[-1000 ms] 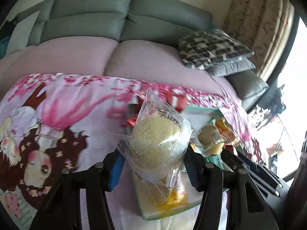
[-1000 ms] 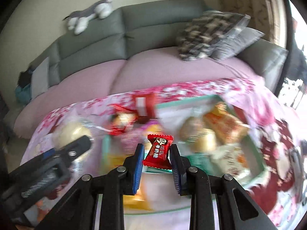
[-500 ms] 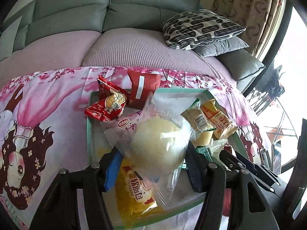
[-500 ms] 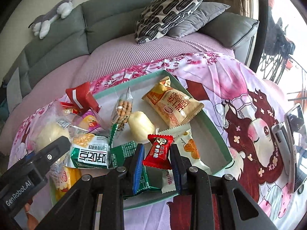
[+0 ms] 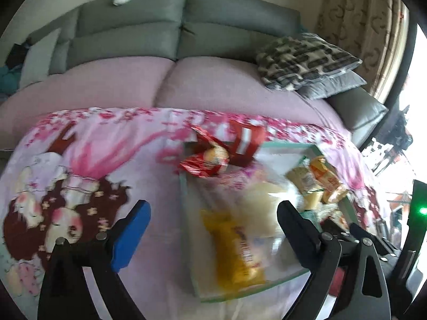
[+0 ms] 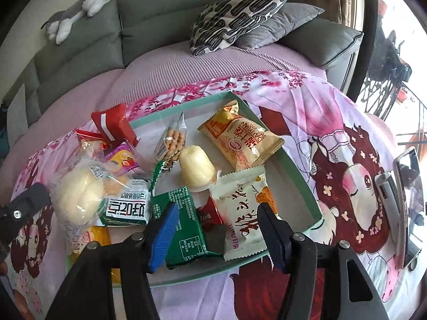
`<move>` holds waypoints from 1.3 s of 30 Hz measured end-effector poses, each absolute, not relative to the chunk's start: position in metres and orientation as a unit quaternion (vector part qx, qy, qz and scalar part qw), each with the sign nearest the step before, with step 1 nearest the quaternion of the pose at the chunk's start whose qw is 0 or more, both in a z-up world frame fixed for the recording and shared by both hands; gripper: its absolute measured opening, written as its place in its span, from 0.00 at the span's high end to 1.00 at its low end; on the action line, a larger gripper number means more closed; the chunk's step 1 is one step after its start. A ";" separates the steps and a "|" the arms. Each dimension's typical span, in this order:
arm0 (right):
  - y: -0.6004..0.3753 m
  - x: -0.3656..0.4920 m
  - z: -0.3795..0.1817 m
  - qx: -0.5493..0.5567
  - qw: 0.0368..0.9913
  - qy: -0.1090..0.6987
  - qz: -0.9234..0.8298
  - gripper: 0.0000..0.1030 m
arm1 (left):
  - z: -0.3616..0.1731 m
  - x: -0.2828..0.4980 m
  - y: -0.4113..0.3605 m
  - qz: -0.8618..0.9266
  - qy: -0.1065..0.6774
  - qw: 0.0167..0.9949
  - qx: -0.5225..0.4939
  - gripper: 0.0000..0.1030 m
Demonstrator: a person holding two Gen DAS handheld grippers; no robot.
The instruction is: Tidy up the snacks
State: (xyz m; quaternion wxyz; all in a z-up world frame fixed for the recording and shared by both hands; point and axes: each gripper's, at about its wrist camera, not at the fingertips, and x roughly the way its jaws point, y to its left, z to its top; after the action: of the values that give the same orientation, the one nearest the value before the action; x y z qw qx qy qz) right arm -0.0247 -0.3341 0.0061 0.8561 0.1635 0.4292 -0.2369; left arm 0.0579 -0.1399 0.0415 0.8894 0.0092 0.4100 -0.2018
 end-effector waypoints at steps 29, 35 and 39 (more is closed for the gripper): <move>-0.249 -0.059 0.005 0.103 0.875 0.435 -0.185 0.00 | -0.005 0.023 -0.045 0.006 0.451 0.889 0.077 0.00; -0.248 -0.055 -0.001 0.102 0.873 0.440 -0.185 0.00 | -0.012 0.028 -0.049 -0.009 0.462 0.882 0.088 0.00; -0.252 -0.054 -0.005 0.104 0.868 0.446 -0.191 0.00 | -0.015 0.032 -0.052 -0.012 0.467 0.879 0.095 0.00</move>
State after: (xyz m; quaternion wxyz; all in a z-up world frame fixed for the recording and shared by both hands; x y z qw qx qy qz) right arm -0.0539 -0.2524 -0.0054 0.8683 0.1037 0.4460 -0.1908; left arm 0.0319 -0.0518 -0.0155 0.8790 0.0948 0.4671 -0.0117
